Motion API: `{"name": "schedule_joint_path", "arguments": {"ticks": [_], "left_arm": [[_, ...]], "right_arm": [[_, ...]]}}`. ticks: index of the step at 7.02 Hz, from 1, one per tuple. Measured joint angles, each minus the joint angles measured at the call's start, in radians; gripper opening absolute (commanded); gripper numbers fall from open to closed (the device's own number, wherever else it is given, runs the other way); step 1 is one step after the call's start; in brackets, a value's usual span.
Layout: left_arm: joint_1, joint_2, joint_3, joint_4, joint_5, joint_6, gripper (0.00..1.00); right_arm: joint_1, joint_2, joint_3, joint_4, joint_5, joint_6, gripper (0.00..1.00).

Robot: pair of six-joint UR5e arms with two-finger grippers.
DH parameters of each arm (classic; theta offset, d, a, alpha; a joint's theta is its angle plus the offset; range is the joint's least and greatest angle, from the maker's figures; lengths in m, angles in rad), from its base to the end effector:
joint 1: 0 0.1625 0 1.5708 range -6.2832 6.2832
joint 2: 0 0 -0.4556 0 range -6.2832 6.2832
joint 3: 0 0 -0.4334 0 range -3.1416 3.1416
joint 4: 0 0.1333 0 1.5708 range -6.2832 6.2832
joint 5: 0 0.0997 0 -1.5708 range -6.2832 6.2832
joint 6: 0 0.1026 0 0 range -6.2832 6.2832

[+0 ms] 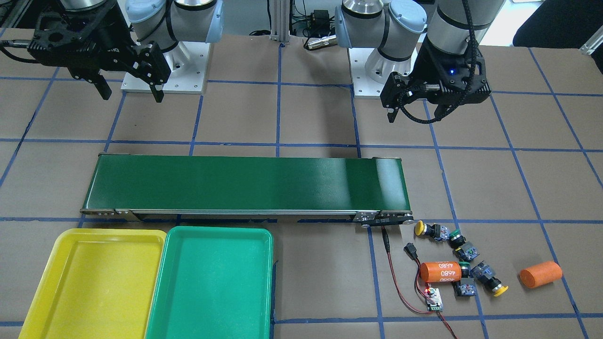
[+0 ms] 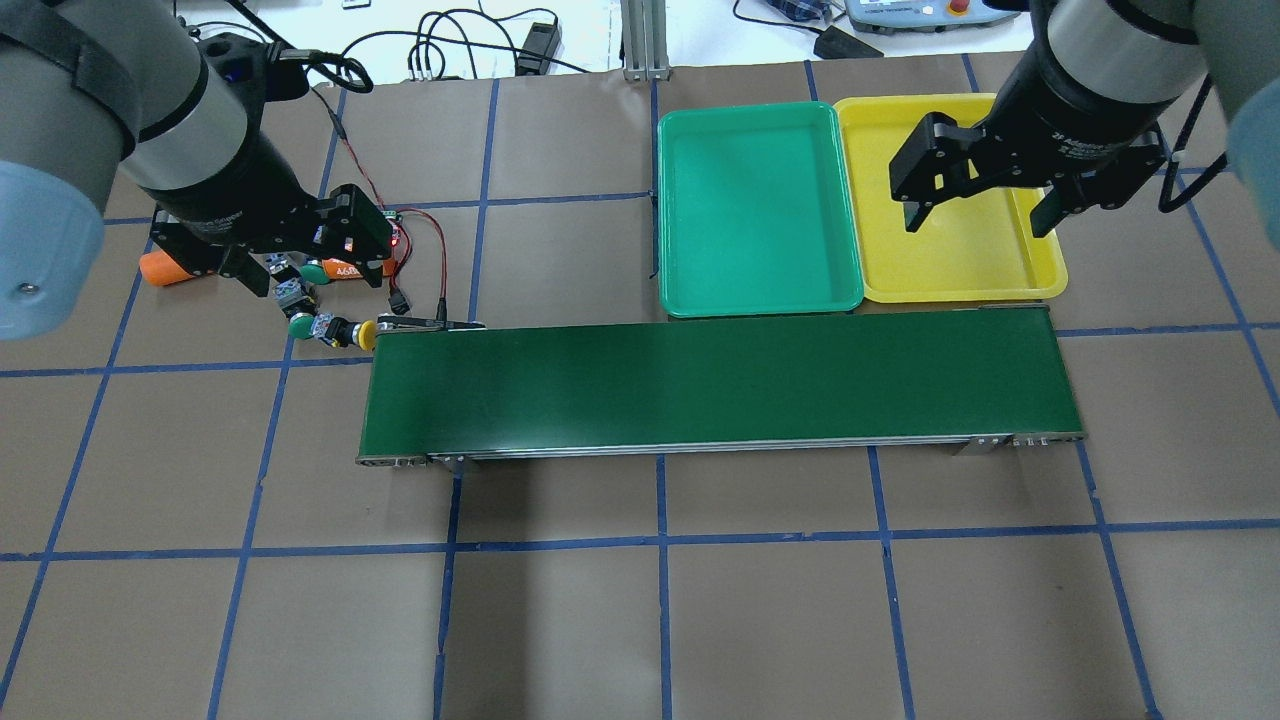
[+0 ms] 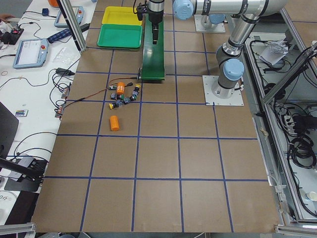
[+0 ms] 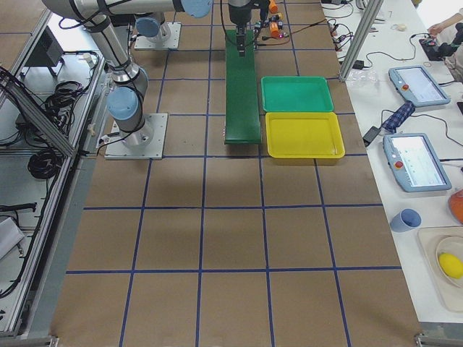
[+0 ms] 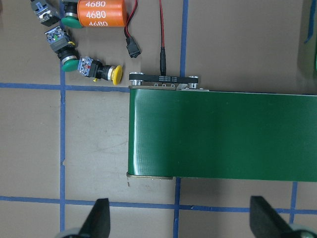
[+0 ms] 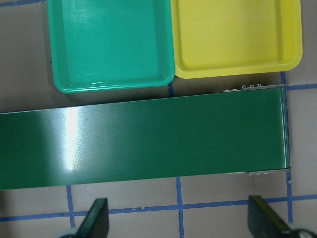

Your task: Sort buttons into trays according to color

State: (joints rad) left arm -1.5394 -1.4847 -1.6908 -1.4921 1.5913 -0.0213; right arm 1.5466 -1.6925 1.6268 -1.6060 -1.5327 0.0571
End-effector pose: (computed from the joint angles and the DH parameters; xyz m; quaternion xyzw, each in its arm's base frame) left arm -0.1155 -0.5020 0.5037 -0.0266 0.9993 -0.0223 0.0104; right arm 0.1254 -0.4899 0.5512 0.0396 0.9978 -0.0501 0.0198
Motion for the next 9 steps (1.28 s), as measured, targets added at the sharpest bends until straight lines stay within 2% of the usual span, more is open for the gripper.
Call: {"name": "schedule_joint_path", "arguments": {"ticks": [9], "left_arm": [[-0.007, 0.001, -0.002, -0.002, 0.002, 0.002, 1.00]], "right_arm": [[0.002, -0.027, 0.002, 0.061, -0.004, -0.019, 1.00]]}}
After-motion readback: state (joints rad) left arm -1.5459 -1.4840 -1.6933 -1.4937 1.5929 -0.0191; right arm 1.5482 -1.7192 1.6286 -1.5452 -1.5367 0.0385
